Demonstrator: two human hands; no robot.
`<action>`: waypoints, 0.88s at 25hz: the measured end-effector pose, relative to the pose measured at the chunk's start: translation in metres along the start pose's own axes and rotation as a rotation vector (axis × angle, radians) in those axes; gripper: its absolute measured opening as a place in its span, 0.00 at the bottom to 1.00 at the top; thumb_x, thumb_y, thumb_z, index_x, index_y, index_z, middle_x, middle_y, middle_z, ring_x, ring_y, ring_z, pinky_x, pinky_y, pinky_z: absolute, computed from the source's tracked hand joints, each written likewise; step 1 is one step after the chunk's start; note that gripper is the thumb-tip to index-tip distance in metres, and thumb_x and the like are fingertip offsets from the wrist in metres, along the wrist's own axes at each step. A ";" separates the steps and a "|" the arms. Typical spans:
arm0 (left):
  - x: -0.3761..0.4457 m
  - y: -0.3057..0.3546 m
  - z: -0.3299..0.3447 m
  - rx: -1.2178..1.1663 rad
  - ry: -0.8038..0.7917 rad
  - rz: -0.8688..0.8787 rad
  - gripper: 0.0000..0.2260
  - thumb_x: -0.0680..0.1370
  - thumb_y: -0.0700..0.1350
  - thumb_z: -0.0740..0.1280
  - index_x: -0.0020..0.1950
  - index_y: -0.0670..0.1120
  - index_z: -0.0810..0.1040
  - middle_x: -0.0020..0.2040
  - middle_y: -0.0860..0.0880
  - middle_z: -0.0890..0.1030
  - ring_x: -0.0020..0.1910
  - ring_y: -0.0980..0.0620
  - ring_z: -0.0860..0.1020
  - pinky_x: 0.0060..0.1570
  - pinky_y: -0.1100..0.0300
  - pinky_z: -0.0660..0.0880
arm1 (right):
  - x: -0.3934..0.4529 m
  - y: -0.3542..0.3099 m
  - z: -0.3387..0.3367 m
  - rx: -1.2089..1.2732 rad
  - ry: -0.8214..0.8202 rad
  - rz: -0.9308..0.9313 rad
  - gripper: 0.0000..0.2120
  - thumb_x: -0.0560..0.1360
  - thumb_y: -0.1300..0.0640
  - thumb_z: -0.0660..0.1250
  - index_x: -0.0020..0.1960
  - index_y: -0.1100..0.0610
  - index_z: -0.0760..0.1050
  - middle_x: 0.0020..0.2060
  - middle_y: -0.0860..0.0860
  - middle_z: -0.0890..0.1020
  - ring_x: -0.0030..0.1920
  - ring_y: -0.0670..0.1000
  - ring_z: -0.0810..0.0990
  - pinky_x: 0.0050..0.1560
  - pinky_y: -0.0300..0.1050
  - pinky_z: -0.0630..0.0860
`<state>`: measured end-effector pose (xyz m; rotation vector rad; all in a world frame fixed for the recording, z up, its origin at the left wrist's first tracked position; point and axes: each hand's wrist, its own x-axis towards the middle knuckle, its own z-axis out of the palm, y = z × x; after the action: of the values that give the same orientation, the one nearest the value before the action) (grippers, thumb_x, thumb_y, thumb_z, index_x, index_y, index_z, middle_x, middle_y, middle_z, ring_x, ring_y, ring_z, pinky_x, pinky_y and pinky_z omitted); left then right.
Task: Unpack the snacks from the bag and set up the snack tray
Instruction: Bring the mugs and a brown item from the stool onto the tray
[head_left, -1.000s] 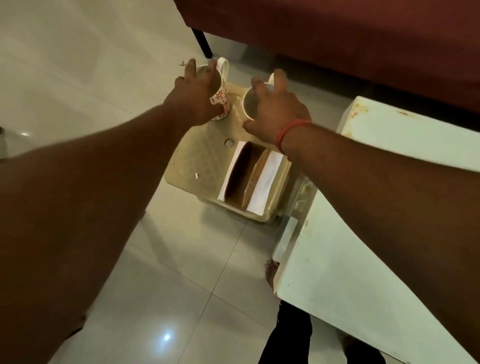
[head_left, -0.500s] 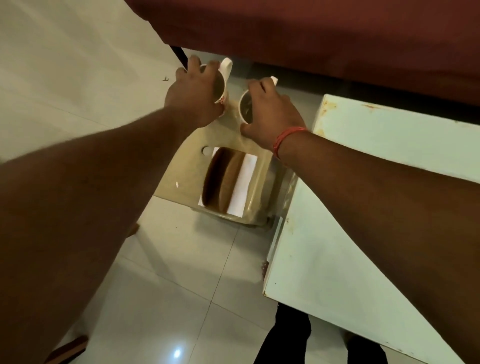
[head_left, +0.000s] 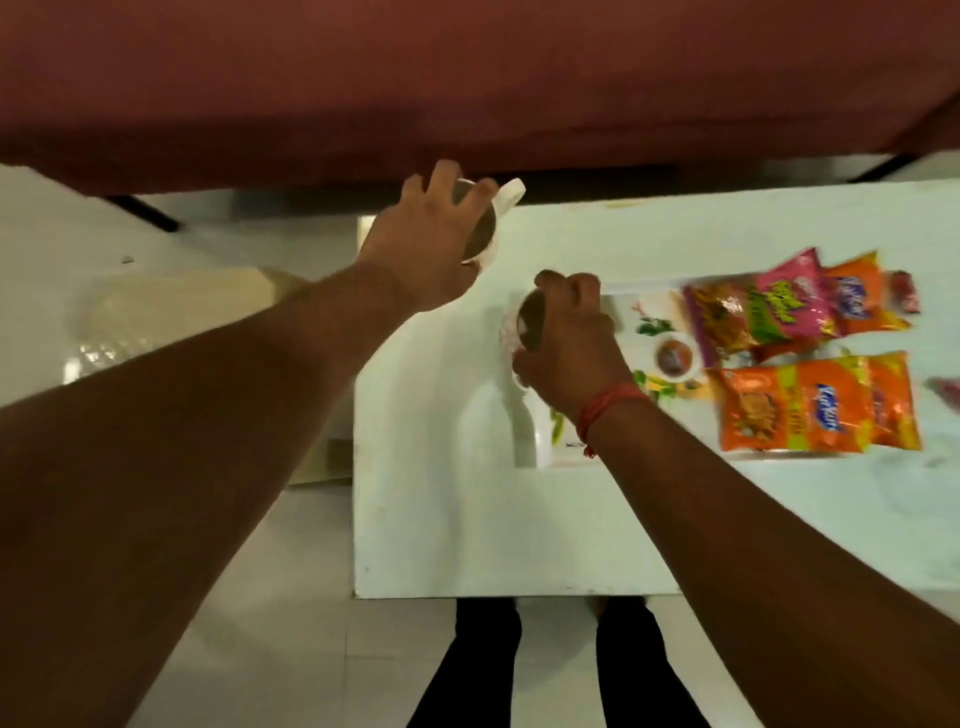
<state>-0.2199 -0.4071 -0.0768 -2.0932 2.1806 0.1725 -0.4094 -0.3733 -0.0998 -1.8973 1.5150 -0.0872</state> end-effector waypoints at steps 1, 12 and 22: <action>0.010 0.030 0.001 -0.009 0.004 0.048 0.36 0.70 0.54 0.74 0.73 0.51 0.60 0.68 0.41 0.66 0.61 0.38 0.72 0.52 0.43 0.79 | -0.010 0.022 -0.011 -0.003 0.001 0.033 0.38 0.68 0.59 0.74 0.74 0.54 0.62 0.69 0.57 0.63 0.60 0.66 0.73 0.63 0.56 0.73; 0.049 0.217 0.037 0.004 -0.184 0.327 0.37 0.69 0.48 0.76 0.74 0.52 0.61 0.70 0.44 0.65 0.63 0.40 0.70 0.47 0.47 0.79 | -0.063 0.158 -0.047 -0.061 -0.014 0.127 0.42 0.69 0.55 0.74 0.77 0.55 0.57 0.71 0.59 0.63 0.58 0.66 0.76 0.56 0.53 0.77; 0.069 0.229 0.062 -0.033 -0.234 0.312 0.38 0.68 0.44 0.77 0.73 0.52 0.62 0.71 0.42 0.65 0.66 0.38 0.68 0.52 0.43 0.80 | -0.060 0.175 -0.036 -0.252 0.069 0.105 0.43 0.68 0.40 0.73 0.76 0.50 0.58 0.71 0.57 0.67 0.59 0.68 0.77 0.50 0.57 0.80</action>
<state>-0.4510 -0.4559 -0.1480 -1.6371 2.3525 0.4576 -0.5909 -0.3509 -0.1474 -2.0219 1.7371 0.0904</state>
